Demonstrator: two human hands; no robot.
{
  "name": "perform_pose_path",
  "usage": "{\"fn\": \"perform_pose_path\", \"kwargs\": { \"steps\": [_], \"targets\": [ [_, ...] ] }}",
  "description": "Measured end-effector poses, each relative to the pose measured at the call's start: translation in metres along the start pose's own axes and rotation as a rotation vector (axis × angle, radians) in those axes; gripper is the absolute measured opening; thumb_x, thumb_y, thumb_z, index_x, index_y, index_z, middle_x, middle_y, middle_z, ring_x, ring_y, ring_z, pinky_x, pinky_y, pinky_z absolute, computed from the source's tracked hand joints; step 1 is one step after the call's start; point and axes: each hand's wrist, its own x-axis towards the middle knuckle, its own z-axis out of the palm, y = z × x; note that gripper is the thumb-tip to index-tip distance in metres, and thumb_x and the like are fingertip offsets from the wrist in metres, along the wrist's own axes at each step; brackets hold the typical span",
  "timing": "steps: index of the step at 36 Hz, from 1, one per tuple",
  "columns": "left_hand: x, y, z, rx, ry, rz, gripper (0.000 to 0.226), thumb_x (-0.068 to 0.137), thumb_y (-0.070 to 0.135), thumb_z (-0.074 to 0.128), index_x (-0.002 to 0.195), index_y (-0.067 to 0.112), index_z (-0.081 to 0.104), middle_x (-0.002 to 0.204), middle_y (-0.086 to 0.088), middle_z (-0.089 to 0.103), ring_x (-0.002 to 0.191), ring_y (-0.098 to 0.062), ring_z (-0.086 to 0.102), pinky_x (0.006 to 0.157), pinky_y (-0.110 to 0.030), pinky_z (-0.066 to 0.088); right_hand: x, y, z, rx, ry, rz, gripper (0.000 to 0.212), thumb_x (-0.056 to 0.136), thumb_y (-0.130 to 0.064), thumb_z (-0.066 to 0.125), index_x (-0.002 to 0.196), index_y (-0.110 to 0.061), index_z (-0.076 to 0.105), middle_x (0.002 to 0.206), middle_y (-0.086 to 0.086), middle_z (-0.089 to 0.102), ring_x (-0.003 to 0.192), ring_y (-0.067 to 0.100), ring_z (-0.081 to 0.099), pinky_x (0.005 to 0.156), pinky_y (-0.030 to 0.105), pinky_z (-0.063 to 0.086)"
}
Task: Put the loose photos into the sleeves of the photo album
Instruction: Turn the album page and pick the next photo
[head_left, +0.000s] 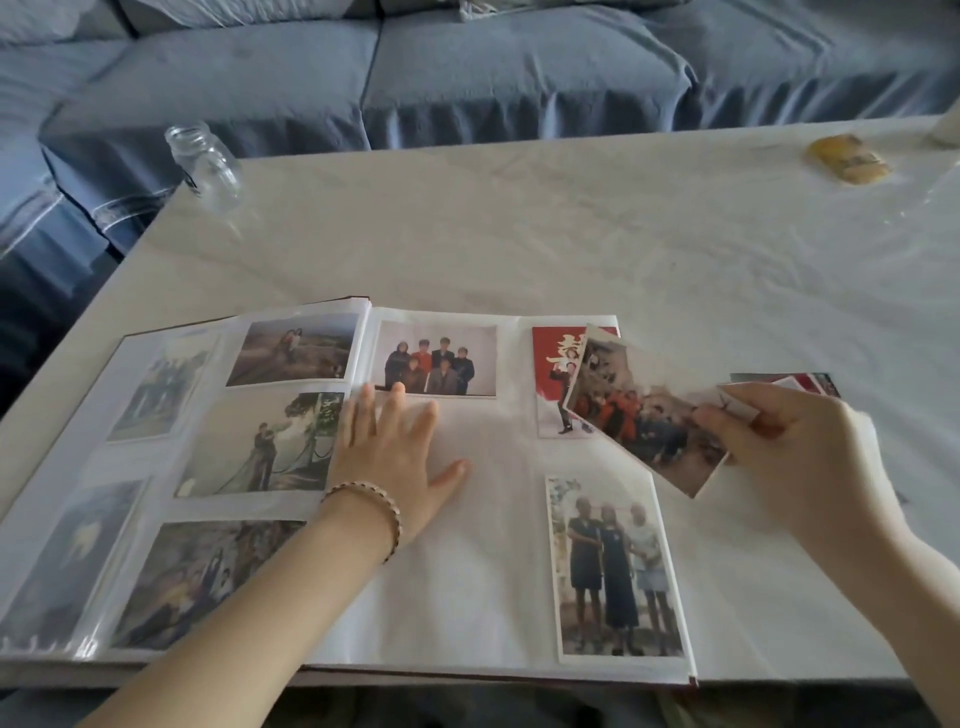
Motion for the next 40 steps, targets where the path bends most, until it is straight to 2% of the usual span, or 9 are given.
{"fn": "perform_pose_path", "kwargs": {
  "steps": [5,10,13,18,22,26,30,35,40],
  "targets": [
    [-0.019,-0.025,-0.006,0.061,-0.069,-0.053,0.097,0.071,0.086,0.018,0.148,0.031,-0.003,0.156,-0.001,-0.018,0.141,-0.026,-0.023,0.112,-0.047,-0.015,-0.007,-0.002,0.005,-0.087,-0.091,-0.087,0.004,0.079,-0.014,0.073,0.083,-0.015,0.075,0.054,-0.002,0.063,0.058,0.024,0.061,0.059,0.009,0.040],
    [-0.031,-0.049,-0.001,-0.083,-0.119,-0.012,0.140,0.021,0.096,-0.019,0.146,0.033,-0.014,0.136,0.023,-0.038,0.133,-0.015,-0.038,0.111,-0.045,-0.015,-0.009,-0.009,0.012,-0.101,-0.190,-0.131,0.007,0.081,-0.015,0.071,0.078,-0.010,0.073,0.053,-0.001,0.063,0.055,0.015,0.058,0.058,0.007,0.040],
    [-0.035,-0.049,0.001,-0.089,-0.109,-0.006,0.137,0.024,0.093,-0.024,0.147,0.033,-0.012,0.134,0.025,-0.037,0.125,-0.008,-0.042,0.110,-0.043,-0.017,-0.010,-0.013,0.015,-0.097,-0.262,-0.113,0.010,0.082,-0.015,0.070,0.079,-0.006,0.073,0.054,0.001,0.064,0.055,0.020,0.060,0.061,0.009,0.041],
    [-0.037,-0.049,0.000,-0.113,-0.077,-0.004,0.137,0.025,0.092,-0.025,0.147,0.033,-0.008,0.135,0.029,-0.031,0.125,-0.004,-0.039,0.111,-0.040,-0.015,-0.007,-0.019,0.021,-0.015,-0.490,-0.026,0.008,0.079,-0.024,0.072,0.072,-0.021,0.072,0.051,-0.010,0.065,0.045,0.004,0.061,0.050,0.018,0.049],
    [-0.038,-0.049,0.001,-0.125,-0.046,-0.001,0.139,0.025,0.093,-0.025,0.148,0.032,-0.004,0.147,0.027,-0.021,0.128,-0.006,-0.036,0.112,-0.040,-0.013,0.003,-0.015,0.024,0.056,-0.652,0.113,0.006,0.078,-0.022,0.074,0.077,-0.017,0.071,0.060,-0.006,0.070,0.051,0.008,0.066,0.057,0.027,0.056],
    [-0.039,-0.049,0.001,-0.162,-0.038,-0.003,0.138,0.027,0.095,-0.019,0.148,0.033,0.002,0.152,0.025,-0.012,0.137,-0.011,-0.029,0.111,-0.039,-0.014,0.022,-0.013,0.031,0.053,-0.756,0.204,0.017,0.075,-0.022,0.075,0.089,-0.017,0.067,0.060,-0.004,0.070,0.044,0.008,0.061,0.049,0.019,0.050],
    [-0.040,-0.049,-0.001,-0.155,-0.060,0.001,0.124,0.038,0.091,-0.002,0.148,0.033,-0.005,0.140,0.028,-0.028,0.136,-0.012,-0.032,0.111,-0.040,-0.015,0.038,-0.019,0.047,0.031,-0.806,0.227,0.017,0.075,-0.021,0.076,0.086,-0.009,0.071,0.060,0.000,0.068,0.041,0.008,0.052,0.047,0.017,0.045],
    [-0.041,-0.049,-0.003,-0.160,-0.065,-0.004,0.117,0.042,0.087,-0.002,0.147,0.034,-0.006,0.135,0.029,-0.029,0.136,-0.014,-0.032,0.113,-0.042,-0.013,0.037,-0.042,0.073,0.124,-0.827,0.162,0.012,0.076,-0.021,0.075,0.080,-0.016,0.066,0.068,0.001,0.064,0.051,0.009,0.057,0.050,0.017,0.048],
    [-0.041,-0.050,-0.002,-0.154,-0.069,0.002,0.119,0.041,0.087,-0.004,0.147,0.033,-0.009,0.136,0.030,-0.029,0.135,-0.015,-0.034,0.113,-0.043,-0.013,0.030,-0.057,0.089,0.188,-0.793,0.164,0.012,0.078,-0.019,0.074,0.075,-0.018,0.063,0.050,-0.006,0.060,0.038,0.002,0.054,0.041,0.011,0.041]
  ]
}}
